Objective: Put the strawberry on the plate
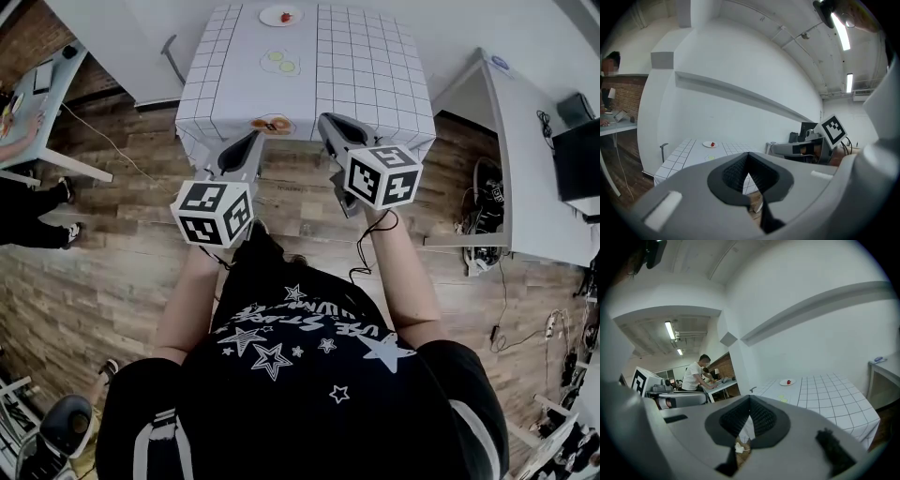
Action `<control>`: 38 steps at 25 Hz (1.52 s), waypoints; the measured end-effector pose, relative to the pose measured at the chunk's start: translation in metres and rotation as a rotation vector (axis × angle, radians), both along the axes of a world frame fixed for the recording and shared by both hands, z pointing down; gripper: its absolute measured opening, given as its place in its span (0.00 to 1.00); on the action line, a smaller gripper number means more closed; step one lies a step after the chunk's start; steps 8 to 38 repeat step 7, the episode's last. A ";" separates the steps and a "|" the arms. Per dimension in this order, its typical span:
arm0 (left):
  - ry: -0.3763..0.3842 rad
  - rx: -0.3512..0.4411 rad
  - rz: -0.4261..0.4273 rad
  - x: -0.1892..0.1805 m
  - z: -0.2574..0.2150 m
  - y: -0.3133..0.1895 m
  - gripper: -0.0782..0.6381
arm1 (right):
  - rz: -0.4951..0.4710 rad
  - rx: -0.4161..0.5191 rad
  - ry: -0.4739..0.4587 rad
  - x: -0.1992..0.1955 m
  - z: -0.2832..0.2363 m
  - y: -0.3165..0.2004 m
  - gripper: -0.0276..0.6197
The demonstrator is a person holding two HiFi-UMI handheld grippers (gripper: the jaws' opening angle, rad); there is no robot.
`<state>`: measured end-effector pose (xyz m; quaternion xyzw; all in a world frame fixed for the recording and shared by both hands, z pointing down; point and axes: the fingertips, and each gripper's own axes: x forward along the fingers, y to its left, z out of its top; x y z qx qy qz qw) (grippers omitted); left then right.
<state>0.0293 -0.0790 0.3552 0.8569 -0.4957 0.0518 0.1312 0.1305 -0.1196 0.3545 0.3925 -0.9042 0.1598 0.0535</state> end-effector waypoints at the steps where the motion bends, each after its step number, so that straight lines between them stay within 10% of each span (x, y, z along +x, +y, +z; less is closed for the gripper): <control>1: -0.003 0.001 0.003 -0.001 0.000 0.004 0.12 | 0.000 0.001 -0.003 -0.001 0.000 0.004 0.06; 38: 0.008 0.001 0.012 -0.011 -0.003 0.017 0.12 | 0.022 0.020 -0.009 -0.005 -0.010 0.017 0.06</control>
